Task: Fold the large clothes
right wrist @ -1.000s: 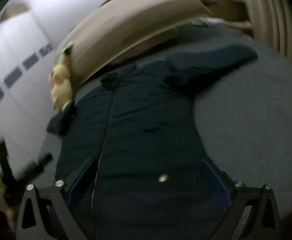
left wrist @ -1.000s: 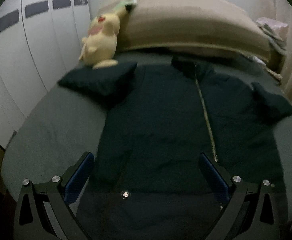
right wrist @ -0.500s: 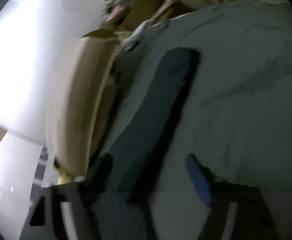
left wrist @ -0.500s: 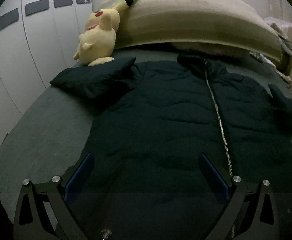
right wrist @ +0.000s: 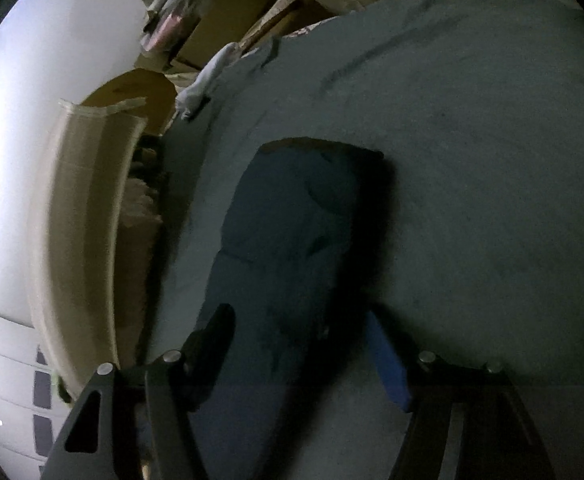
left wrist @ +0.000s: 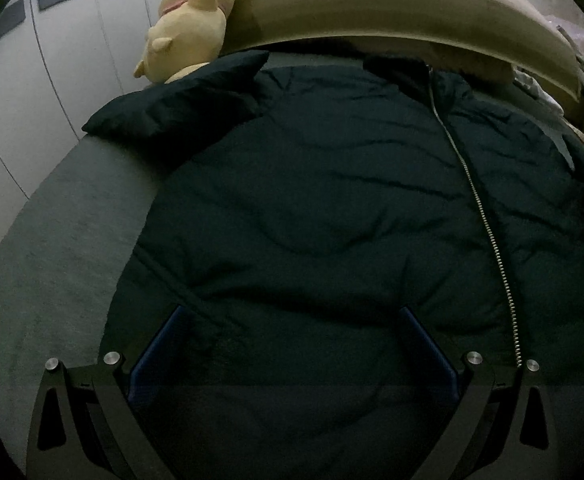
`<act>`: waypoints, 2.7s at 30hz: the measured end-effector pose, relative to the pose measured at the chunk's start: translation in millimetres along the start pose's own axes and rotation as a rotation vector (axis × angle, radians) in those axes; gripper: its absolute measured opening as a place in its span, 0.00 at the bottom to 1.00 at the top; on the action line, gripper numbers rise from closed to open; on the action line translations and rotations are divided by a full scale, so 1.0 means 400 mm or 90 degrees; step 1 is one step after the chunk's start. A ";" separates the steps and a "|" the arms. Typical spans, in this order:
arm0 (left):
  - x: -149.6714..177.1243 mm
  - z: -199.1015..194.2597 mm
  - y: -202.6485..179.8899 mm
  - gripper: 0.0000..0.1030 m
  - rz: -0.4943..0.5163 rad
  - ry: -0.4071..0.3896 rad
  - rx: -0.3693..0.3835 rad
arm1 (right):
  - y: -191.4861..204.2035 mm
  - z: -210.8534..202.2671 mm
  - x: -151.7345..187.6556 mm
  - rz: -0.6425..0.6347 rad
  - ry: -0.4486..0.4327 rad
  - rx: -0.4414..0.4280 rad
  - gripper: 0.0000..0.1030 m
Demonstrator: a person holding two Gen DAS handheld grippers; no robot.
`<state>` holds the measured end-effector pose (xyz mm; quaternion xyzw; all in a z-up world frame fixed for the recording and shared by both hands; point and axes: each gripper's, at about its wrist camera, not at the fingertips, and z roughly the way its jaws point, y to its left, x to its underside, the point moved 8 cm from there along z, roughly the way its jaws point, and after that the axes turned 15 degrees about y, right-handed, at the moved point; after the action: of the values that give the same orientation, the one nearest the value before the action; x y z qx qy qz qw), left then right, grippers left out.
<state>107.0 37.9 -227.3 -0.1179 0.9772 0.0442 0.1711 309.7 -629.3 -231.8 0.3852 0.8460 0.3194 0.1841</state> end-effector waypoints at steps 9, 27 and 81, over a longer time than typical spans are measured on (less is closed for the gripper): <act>-0.006 0.003 0.007 1.00 -0.010 0.004 0.033 | 0.286 -0.143 0.085 -0.234 -0.050 0.081 0.08; 0.044 -0.174 0.273 1.00 -0.171 -0.067 0.119 | 0.782 0.083 1.007 -0.759 0.197 0.171 1.00; -0.339 0.003 0.062 0.04 -0.139 0.005 0.223 | 0.258 0.023 0.558 -0.259 0.141 -0.026 1.00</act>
<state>225.2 91.2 -180.6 -0.1916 0.9521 -0.1455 0.1886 228.0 -402.3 -182.5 0.1657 0.9146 0.3330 0.1585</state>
